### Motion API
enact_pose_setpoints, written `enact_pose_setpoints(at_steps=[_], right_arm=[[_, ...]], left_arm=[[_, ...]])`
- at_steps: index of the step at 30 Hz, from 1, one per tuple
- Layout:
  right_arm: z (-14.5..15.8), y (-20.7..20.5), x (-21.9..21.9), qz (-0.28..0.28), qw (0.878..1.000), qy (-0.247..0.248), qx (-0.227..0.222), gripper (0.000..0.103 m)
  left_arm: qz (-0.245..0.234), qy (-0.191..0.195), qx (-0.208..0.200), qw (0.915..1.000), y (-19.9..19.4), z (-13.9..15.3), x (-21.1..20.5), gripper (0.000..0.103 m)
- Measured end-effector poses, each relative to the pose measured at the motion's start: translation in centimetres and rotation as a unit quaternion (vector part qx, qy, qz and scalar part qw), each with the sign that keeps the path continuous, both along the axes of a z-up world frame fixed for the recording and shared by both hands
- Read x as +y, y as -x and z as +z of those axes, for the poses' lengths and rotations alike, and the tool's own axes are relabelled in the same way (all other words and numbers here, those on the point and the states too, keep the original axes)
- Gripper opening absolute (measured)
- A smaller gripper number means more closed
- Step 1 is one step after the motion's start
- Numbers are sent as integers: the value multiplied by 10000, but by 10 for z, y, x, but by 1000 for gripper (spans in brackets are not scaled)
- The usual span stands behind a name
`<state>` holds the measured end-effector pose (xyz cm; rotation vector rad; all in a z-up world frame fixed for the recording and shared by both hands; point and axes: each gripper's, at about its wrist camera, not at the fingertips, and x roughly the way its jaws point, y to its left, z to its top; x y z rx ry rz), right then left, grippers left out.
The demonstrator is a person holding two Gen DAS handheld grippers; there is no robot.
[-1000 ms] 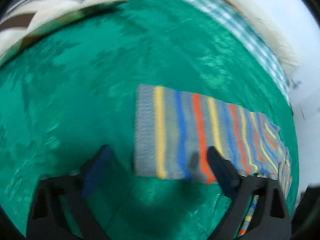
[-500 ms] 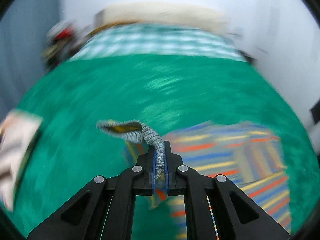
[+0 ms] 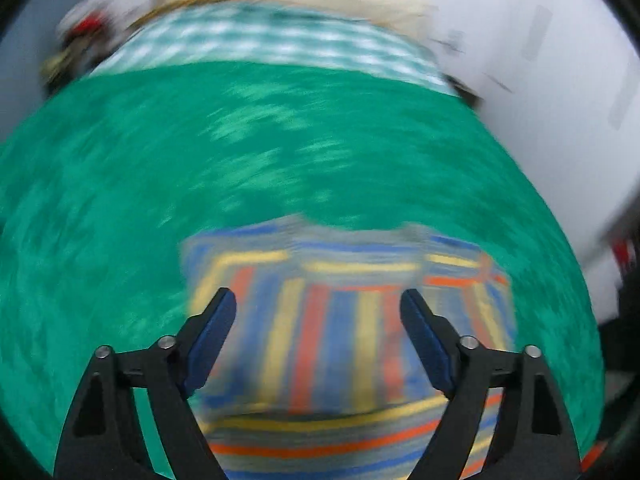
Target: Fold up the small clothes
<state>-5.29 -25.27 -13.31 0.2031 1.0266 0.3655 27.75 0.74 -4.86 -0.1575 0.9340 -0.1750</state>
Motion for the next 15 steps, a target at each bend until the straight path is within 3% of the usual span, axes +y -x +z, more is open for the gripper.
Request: enact_pose_setpoints(at_steps=[2, 4, 6, 11, 12, 13, 15], right_arm=[[-3, -3, -3, -49, 9999, -66, 60, 57], [-6, -6, -3, -69, 9999, -92, 126, 57], [-10, -8, -2, -58, 9998, -71, 203, 57], [-20, -13, 5, 28, 9993, 79, 371, 57], [-22, -14, 6, 41, 9991, 113, 396, 57], [-23, -15, 7, 50, 9990, 146, 420, 57], [-25, -15, 8, 47, 9988, 184, 455, 57]], left_arm=[[192, 284, 366, 9987, -8, -21, 27, 75], [140, 705, 789, 9943, -15, -38, 52, 70], [-55, 833, 1028, 9912, -15, -54, 56, 70], [-414, 153, 1250, 9912, -14, -78, 36, 69], [-546, 100, 1213, 9911, -12, -81, 31, 34], [-628, -105, 1149, 9913, -9, -83, 25, 8], [-481, -333, 1069, 9926, -4, -82, 28, 4]])
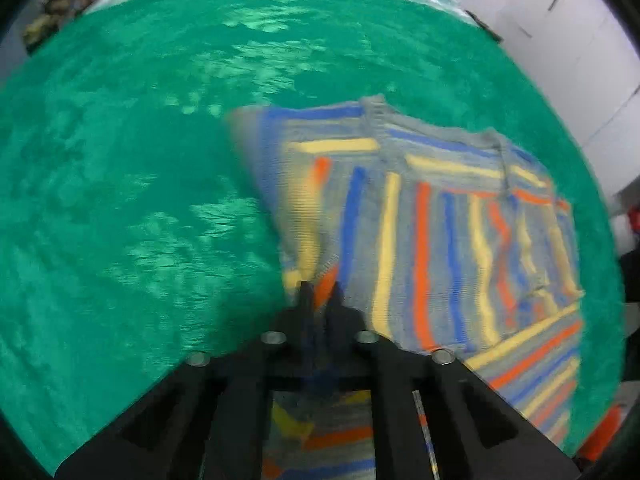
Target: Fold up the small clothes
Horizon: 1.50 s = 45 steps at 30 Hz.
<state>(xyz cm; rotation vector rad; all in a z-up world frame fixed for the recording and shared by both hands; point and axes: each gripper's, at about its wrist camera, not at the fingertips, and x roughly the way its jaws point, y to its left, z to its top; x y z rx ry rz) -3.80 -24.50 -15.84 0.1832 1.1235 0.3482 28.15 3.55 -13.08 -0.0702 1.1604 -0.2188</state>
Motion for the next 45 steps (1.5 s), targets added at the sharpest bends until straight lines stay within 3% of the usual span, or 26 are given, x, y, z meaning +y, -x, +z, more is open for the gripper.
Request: enact_pose_setpoints(at_steps=[2, 5, 8, 11, 14, 17, 19, 21, 22, 23, 24, 25, 27, 31, 36, 39, 42, 44, 45], right_arm=[[0, 1, 0, -9, 10000, 9, -8, 57], [0, 0, -2, -14, 10000, -14, -3, 57], [-1, -1, -3, -15, 10000, -46, 19, 57], [-1, -1, -5, -36, 10000, -80, 3, 57], [0, 0, -6, -70, 9999, -73, -15, 57], [0, -1, -5, -88, 10000, -44, -5, 57], [0, -1, -4, -103, 9999, -4, -34, 57], [1, 1, -3, -121, 9999, 39, -55, 57], [1, 2, -3, -139, 9999, 54, -60, 57], [2, 2, -5, -167, 9998, 61, -58, 57], [2, 3, -6, -195, 9998, 63, -58, 57], [3, 3, -8, -242, 9997, 61, -70, 57], [6, 3, -14, -344, 9994, 33, -84, 57], [18, -6, -28, -559, 9982, -18, -219, 57], [33, -26, -24, -415, 9980, 395, -273, 57], [32, -28, -4, 13, 9981, 617, -58, 57], [8, -12, 16, 453, 9928, 1019, 447, 57], [-13, 1, 23, 637, 9864, 1316, 751, 58], [-15, 7, 24, 648, 9859, 1409, 635, 59]], left_arm=[[348, -37, -63, 9994, 2, 0, 23, 3], [747, 265, 108, 9968, 5, -6, 58, 4], [626, 46, 260, 9977, 12, -8, 60, 15], [759, -132, -248, 9967, 28, 19, 61, 44], [520, -1, -878, 9948, 44, 48, 46, 46], [-99, 28, -1102, 9939, 52, 55, 15, 51], [-352, -244, -837, 9956, 54, 35, -6, 58], [-312, -746, -167, 9966, 57, -3, -8, 56], [-283, -797, -43, 9964, 61, -13, -4, 57], [-268, -741, -256, 9966, 72, -14, 3, 60], [-233, -758, -340, 9963, 81, -12, 8, 72], [-138, -815, -275, 9962, 90, -10, 15, 77], [-65, -799, -268, 9964, 112, -2, 27, 75], [-139, -329, -436, 9984, 175, 31, 44, 76], [-799, 95, -582, 9951, 258, 55, 6, 88], [-1208, 164, -165, 9924, 303, 36, -28, 88], [-1539, -417, 326, 9867, 335, -4, -50, 88], [-1718, -909, 38, 9809, 359, -16, -58, 92], [-1775, -1001, -19, 9790, 364, -15, -61, 94]])
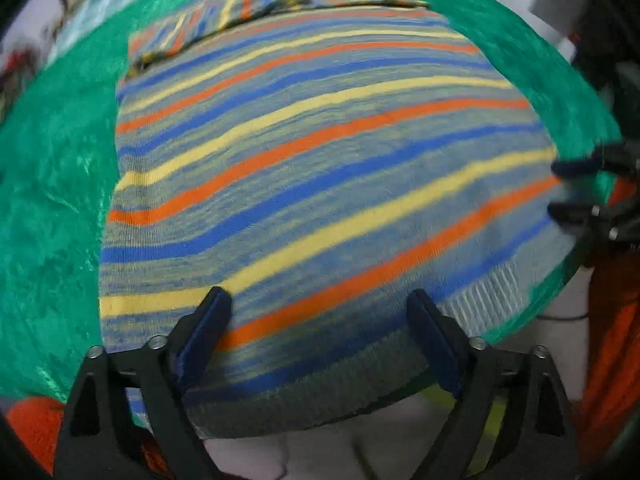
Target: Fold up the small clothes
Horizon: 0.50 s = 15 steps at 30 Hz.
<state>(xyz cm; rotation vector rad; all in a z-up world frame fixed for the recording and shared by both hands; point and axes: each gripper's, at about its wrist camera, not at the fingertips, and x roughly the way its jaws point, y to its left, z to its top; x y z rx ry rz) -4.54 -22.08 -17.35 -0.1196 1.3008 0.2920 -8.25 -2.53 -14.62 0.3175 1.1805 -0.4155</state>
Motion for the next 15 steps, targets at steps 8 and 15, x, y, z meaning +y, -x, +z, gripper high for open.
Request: enact_pose_setpoints(at_steps=[8, 15], right_arm=[[20, 9, -8, -397, 9980, -199, -460, 60], [39, 8, -12, -602, 9914, -440, -1079, 66]], left_arm=[[540, 475, -221, 9972, -8, 24, 11, 90], [609, 394, -241, 9971, -25, 6, 5, 94]])
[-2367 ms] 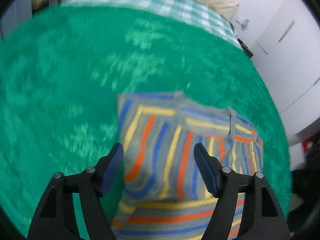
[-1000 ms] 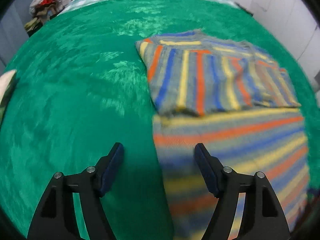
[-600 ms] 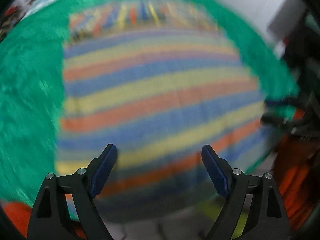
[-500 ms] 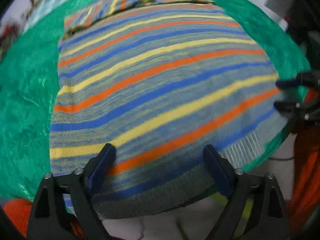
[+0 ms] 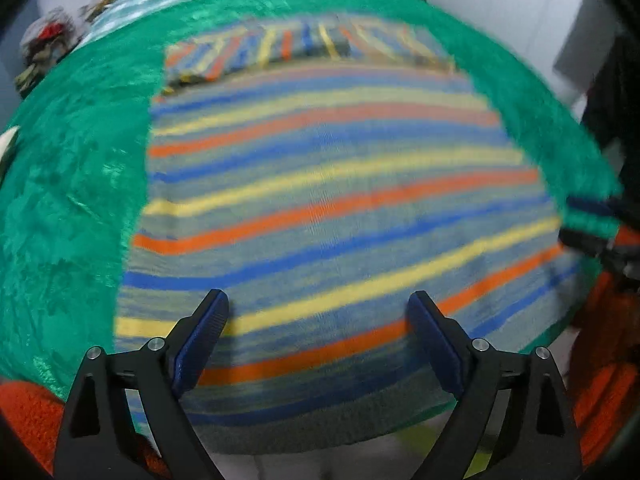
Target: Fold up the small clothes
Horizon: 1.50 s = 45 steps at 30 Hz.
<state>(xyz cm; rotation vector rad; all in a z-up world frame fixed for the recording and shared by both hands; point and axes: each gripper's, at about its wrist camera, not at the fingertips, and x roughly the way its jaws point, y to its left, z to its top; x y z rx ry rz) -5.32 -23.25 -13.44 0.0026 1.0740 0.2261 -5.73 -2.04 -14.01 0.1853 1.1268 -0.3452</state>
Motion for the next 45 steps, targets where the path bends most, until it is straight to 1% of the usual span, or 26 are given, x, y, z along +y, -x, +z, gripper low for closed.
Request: enact_pose_setpoints(at_steps=[1, 3, 4, 8, 12, 14, 15, 16, 18, 20, 22, 24, 26, 27, 28, 29, 30, 31, 32, 33, 35, 37, 41, 45], right_arm=[[-10, -2, 1, 8, 9999, 58, 118, 66], [-35, -10, 0, 2, 9985, 163, 522, 66], [-40, -8, -2, 2, 9985, 136, 539, 66], [-37, -11, -2, 27, 9987, 131, 484, 68], [-38, -11, 0, 1, 9989, 112, 465, 68], [-29, -8, -3, -64, 9996, 14, 291, 67], [-22, -8, -5, -125, 9998, -29, 155, 67], [-10, -8, -11, -267, 9995, -85, -109, 67], [6, -9, -24, -456, 9978, -99, -460, 68], [16, -19, -39, -635, 9953, 139, -713, 73], [16, -40, -59, -871, 9924, 414, -771, 74], [10, -60, -80, -1115, 9894, 407, -831, 74], [-7, -84, -100, -1419, 9856, 548, -733, 74], [-19, -93, -109, -1519, 9845, 608, -638, 74], [-36, -101, -118, -1629, 9832, 673, -469, 74], [-52, -106, -126, -1676, 9831, 669, -296, 76], [-62, -104, -131, -1654, 9839, 488, -465, 83], [-62, -101, -132, -1614, 9840, 404, -639, 90], [-62, -101, -131, -1579, 9845, 390, -652, 91], [-62, -102, -129, -1563, 9846, 455, -631, 93], [-62, -101, -126, -1512, 9853, 497, -626, 96], [-63, -101, -129, -1500, 9860, 372, -634, 98], [-65, -104, -128, -1446, 9867, 408, -615, 101], [-68, -106, -122, -1416, 9871, 456, -599, 103]], left_arm=[[-109, -190, -5, 9998, -2, -11, -5, 97], [-234, -328, -192, 9990, 1, -15, -11, 99], [-245, -334, -170, 9990, 1, -14, -12, 99], [-206, -218, -122, 9995, -2, -15, -9, 100], [-212, -253, -148, 9993, -1, -12, -9, 100], [-217, -206, -186, 9994, 0, -7, -9, 98], [-196, -93, -280, 9994, 0, 1, -6, 96], [-145, 16, -408, 9991, 3, 11, -2, 96], [43, 232, -697, 9973, -3, 30, 9, 97], [231, 355, -896, 9951, -20, 43, 21, 98], [425, 300, -1027, 9934, -49, 51, 31, 98], [640, 249, -1268, 9896, -84, 56, 39, 98], [921, 265, -1359, 9861, -113, 49, 48, 100], [1101, 263, -1323, 9847, -130, 40, 54, 102], [1288, 175, -1165, 9846, -147, 24, 59, 102], [1394, 44, -903, 9861, -161, 4, 63, 102], [1442, -104, -507, 9882, -173, -21, 68, 103], [1391, 163, -528, 9887, -174, -36, 74, 103], [1426, 283, -721, 9868, -169, -33, 77, 103], [1461, 301, -857, 9851, -164, -28, 77, 103], [1515, 25, -904, 9843, -162, -29, 69, 103], [1481, -172, -953, 9842, -162, -29, 62, 103], [1512, 28, -888, 9845, -164, -28, 68, 103], [1510, -16, -907, 9844, -163, -30, 66, 103]])
